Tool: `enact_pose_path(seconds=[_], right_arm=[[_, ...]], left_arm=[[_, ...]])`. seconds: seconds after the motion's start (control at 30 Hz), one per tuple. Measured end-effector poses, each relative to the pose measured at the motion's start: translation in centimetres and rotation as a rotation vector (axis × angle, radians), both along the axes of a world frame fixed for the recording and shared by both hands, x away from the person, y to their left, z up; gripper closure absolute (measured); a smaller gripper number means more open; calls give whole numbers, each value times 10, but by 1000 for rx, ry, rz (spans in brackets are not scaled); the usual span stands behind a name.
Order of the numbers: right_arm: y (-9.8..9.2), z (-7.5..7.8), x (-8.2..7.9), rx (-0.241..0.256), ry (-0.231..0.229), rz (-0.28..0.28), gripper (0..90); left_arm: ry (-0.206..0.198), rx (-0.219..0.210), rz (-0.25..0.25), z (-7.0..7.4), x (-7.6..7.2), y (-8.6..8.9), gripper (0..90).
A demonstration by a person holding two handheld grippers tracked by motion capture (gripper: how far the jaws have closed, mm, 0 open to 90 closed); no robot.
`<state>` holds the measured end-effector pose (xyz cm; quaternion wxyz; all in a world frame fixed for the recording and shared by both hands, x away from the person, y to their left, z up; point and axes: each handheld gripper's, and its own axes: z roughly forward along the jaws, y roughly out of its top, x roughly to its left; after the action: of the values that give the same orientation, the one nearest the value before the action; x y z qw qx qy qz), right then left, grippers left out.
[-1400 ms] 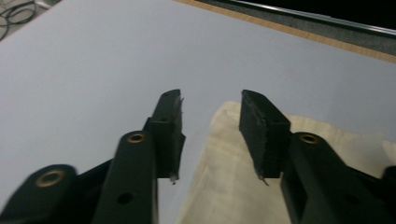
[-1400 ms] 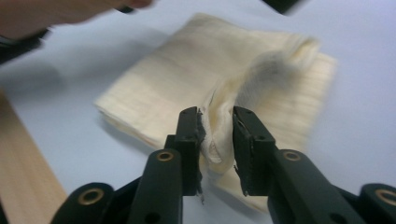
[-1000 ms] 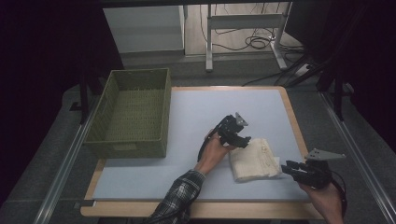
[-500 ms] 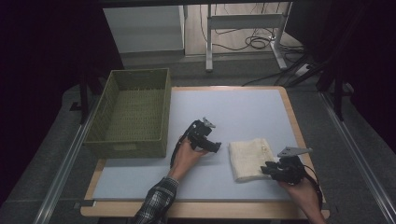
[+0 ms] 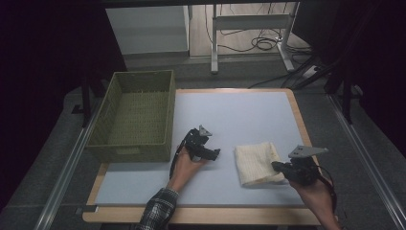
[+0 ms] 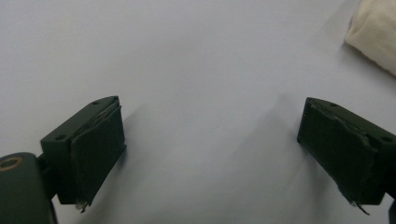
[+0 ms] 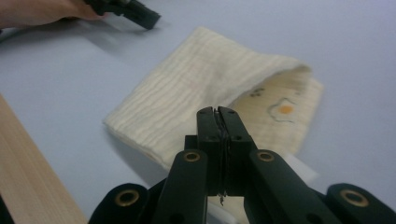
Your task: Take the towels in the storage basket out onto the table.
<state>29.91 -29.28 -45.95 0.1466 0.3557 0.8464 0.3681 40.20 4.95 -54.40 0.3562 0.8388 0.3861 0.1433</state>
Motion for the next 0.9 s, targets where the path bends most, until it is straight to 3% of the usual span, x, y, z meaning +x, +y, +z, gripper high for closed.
enact_pose_path(seconds=[0.13,0.3,0.43,0.53,0.57,0.67,0.73,0.9], right_arm=[[-14,-1,1,-9,20,-40,883],[-26,-24,4,-29,71,-80,882],[-30,-39,6,-46,85,-95,873],[-30,-44,7,-50,77,-108,726],[-30,-45,7,-61,79,-118,718],[-30,-48,8,-47,85,-120,741],[-29,-48,7,-37,92,-114,839],[-27,-37,4,-49,57,-109,842]], left_arm=[[-3,0,0,0,0,0,75],[-3,1,1,0,0,0,75],[-4,2,1,0,0,0,75],[-4,2,1,0,0,0,75],[-5,3,1,0,0,0,75],[-5,3,1,0,0,0,75],[-5,3,1,0,0,0,76],[-6,4,1,0,0,0,76]])
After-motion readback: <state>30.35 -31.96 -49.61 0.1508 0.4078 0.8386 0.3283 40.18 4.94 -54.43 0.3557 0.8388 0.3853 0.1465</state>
